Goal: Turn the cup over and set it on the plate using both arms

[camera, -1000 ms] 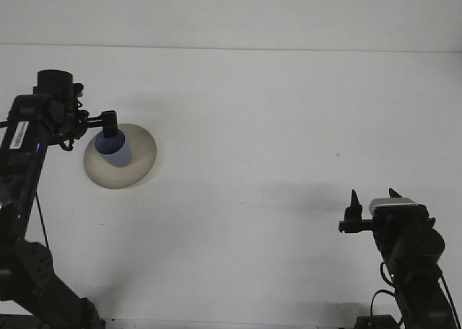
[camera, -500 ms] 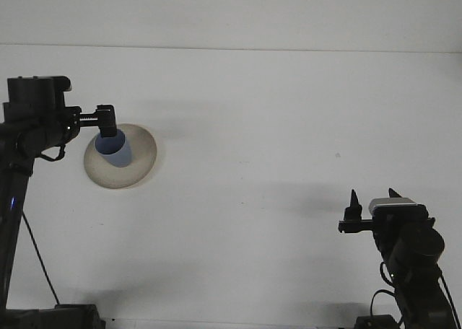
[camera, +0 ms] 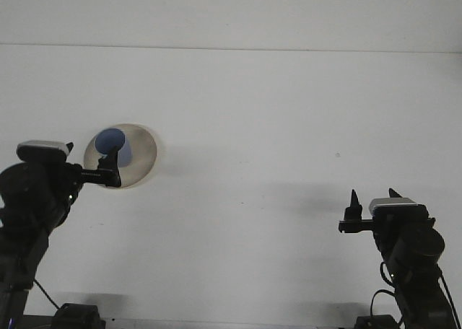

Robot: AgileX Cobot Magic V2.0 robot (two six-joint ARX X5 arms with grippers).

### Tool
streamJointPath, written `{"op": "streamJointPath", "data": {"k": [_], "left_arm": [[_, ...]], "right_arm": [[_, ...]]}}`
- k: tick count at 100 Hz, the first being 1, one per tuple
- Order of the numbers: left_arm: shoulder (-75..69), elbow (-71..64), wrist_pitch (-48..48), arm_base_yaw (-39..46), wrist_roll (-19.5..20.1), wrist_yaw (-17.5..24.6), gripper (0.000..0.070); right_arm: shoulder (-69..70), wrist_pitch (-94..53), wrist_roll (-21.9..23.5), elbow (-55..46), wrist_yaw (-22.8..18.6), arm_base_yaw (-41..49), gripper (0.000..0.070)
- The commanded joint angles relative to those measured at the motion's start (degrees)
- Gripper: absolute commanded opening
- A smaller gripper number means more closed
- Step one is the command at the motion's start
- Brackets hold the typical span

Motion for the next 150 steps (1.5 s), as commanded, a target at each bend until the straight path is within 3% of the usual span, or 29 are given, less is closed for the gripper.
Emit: {"op": "streamJointPath", "data": {"k": [1,21,25,31,64,71,85,92,150], "left_arm": [[-3.9,-6.2,4.6,-0.1,1.2,0.2,0.0700],[-15.1,-19.9,9.1,-0.1,1.8,0.2,0.0700],[-16.6,-21.4,9.5,-0.1,-0.1,0.1,0.0700],[-18.5,-22.2,9.4,-0.2,-1.5,0.1,0.0700],[-20.2,-22.4,5.9,-0.2,-1.5,0.1,0.0699],[-20.2,-22.4,5.2,-0.2,-1.5,0.1,0.0557],[-20.2,-22.4,3.9,-0.2,-1.5,0.1,0.0149],[-20.2,-22.4,3.6,-0.2,-1.5,0.1,0.0000],[-20.2,-22.4,3.3,-0.2,-1.5,0.1,0.0011]], "right_arm": [[0.1,0.5,0.3,0.3,0.0,0.1,0.0548],[0.1,0.5,0.3,0.3,0.0,0.1,0.0548],[0.1,0.6,0.3,0.3,0.0,0.1,0.0548],[0.1,0.6,0.3,0.3,0.0,0.1,0.0548],[0.1,0.6,0.2,0.3,0.0,0.1,0.0533],[0.1,0.6,0.2,0.3,0.0,0.1,0.0431],[0.1,0.6,0.2,0.3,0.0,0.1,0.0084],[0.1,0.6,0.2,0.3,0.0,0.1,0.0001],[0.1,0.6,0.2,0.3,0.0,0.1,0.0001]]}}
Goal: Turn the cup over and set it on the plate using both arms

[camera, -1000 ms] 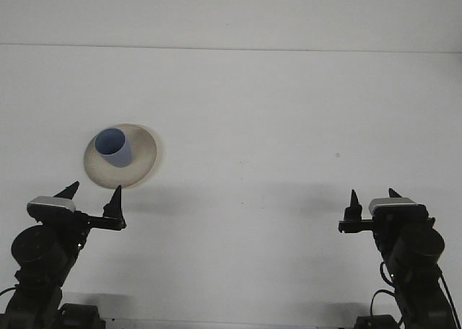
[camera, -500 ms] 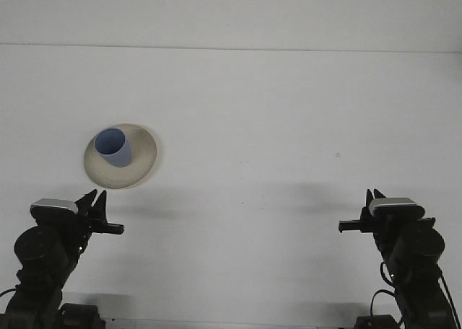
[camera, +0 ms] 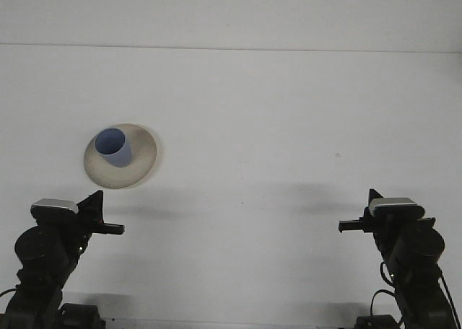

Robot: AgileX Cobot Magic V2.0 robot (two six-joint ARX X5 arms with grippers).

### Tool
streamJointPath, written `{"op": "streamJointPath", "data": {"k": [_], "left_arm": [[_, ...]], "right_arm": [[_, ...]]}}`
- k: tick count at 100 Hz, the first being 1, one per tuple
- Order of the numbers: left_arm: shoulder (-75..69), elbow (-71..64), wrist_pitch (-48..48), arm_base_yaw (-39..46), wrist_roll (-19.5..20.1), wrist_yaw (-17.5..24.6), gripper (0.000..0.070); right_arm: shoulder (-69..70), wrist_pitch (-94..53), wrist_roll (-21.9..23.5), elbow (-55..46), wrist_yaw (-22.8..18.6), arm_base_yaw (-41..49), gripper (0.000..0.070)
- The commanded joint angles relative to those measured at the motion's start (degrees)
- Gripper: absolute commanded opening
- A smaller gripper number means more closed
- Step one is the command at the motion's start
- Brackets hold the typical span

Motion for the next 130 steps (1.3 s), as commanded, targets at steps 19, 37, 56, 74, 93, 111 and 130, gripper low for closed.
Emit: {"op": "streamJointPath", "data": {"k": [19,37,56,74,93,111,130], "left_arm": [[0.2,0.7,0.5,0.0,-0.4,0.1,0.0011],[0.2,0.7,0.5,0.0,-0.4,0.1,0.0012],[0.1,0.7,0.5,0.0,-0.3,0.1,0.0012],[-0.7,0.6,4.0,0.0,-0.3,0.1,0.0011],[-3.6,-5.0,15.5,-0.1,-0.3,0.1,0.0011],[-9.9,-13.8,20.9,-0.1,-0.3,0.1,0.0011],[-17.8,-22.6,23.2,-0.1,0.5,0.1,0.0011]], "right_arm": [[0.1,0.6,0.2,0.3,0.0,0.1,0.0001],[0.1,0.6,0.2,0.3,0.0,0.1,0.0001],[0.1,0.6,0.3,0.3,0.0,0.1,0.0001],[0.1,0.6,0.3,0.3,0.0,0.1,0.0001],[0.1,0.6,0.3,0.3,0.0,0.1,0.0001],[0.1,0.6,0.3,0.3,0.0,0.1,0.0001],[0.1,0.6,0.2,0.3,0.0,0.1,0.0001]]}}
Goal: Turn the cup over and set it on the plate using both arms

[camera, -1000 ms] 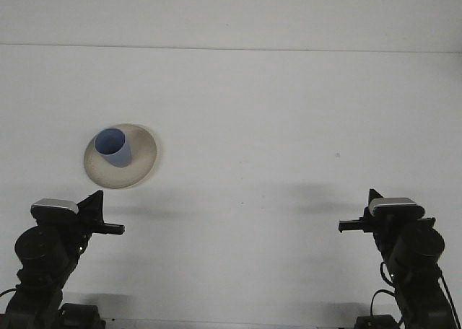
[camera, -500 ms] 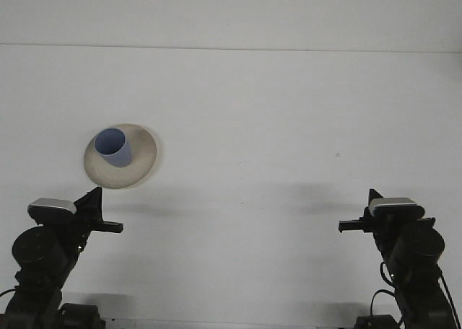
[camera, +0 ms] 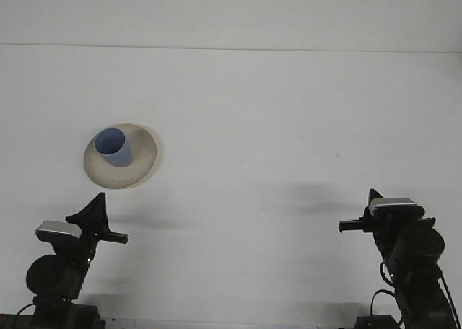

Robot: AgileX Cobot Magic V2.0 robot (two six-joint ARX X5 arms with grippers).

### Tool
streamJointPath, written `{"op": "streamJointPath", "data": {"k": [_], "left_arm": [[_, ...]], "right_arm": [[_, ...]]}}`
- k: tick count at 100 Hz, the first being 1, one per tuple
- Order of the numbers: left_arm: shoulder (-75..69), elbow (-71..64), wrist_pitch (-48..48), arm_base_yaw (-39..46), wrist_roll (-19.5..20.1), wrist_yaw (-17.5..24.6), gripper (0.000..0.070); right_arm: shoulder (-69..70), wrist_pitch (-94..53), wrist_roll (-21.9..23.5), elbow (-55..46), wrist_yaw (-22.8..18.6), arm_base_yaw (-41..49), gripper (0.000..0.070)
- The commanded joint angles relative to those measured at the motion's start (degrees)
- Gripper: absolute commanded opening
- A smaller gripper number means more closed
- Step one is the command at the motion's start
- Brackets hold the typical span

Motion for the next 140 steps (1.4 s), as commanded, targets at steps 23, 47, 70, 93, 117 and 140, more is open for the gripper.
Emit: {"op": "streamJointPath", "data": {"k": [23,47,70,93,117,140], "left_arm": [[-9.1,-7.1,0.9,-0.1,0.3,0.1,0.0012],[-9.0,-11.3,8.7,-0.1,0.3,0.1,0.0011],[-9.0,-12.5,10.1,-0.1,0.3,0.1,0.0011],[-9.0,-12.5,9.5,-0.1,0.3,0.1,0.0011],[-9.0,-12.5,9.6,-0.1,0.3,0.1,0.0011],[-9.0,-12.5,9.6,-0.1,0.3,0.1,0.0011]], "right_arm": [[0.1,0.6,0.2,0.3,0.0,0.1,0.0001],[0.1,0.7,0.2,0.3,0.0,0.1,0.0001],[0.1,0.7,0.2,0.3,0.0,0.1,0.0001],[0.1,0.7,0.2,0.3,0.0,0.1,0.0001],[0.1,0.7,0.2,0.3,0.0,0.1,0.0001],[0.1,0.7,0.2,0.3,0.0,0.1,0.0001]]}}
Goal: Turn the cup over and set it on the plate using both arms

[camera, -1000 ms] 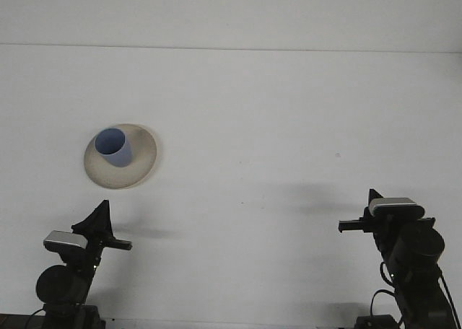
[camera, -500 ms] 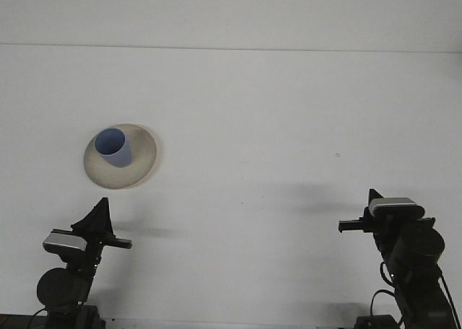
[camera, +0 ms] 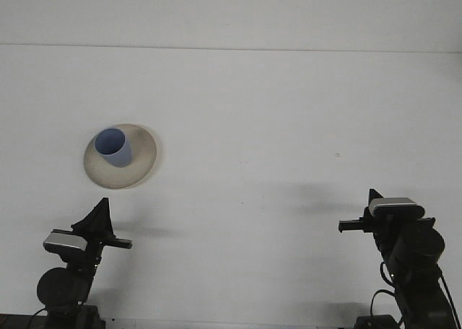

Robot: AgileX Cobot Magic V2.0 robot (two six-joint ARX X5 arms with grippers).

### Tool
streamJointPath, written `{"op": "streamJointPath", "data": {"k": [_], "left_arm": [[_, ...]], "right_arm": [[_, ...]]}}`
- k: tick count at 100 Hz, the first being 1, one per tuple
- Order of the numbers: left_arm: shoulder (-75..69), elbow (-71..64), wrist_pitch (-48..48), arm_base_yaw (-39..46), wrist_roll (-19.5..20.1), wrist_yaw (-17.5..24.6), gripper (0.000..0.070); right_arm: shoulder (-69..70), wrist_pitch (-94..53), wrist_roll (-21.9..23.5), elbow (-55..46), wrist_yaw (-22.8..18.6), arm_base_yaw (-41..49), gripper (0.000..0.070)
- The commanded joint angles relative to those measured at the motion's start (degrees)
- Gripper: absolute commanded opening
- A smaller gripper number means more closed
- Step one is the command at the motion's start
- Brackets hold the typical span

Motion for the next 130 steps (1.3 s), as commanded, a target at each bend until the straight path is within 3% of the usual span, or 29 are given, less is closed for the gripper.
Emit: {"op": "streamJointPath", "data": {"k": [1,59,109,130], "left_arm": [[-0.1,-1.1,0.7,-0.1,0.3,0.1,0.0011],[-0.1,-1.1,0.7,-0.1,0.3,0.1,0.0011],[-0.1,-1.1,0.7,-0.1,0.3,0.1,0.0011],[-0.1,-1.1,0.7,-0.1,0.3,0.1,0.0011]], "right_arm": [[0.1,0.7,0.2,0.3,0.0,0.1,0.0001],[-7.6,1.9,0.2,-2.1,0.0,-1.2,0.0001],[-30.6,22.9,0.2,-24.8,0.0,-2.3,0.0001],[-31.3,30.9,0.3,-31.1,0.1,-2.3,0.0001]]}}
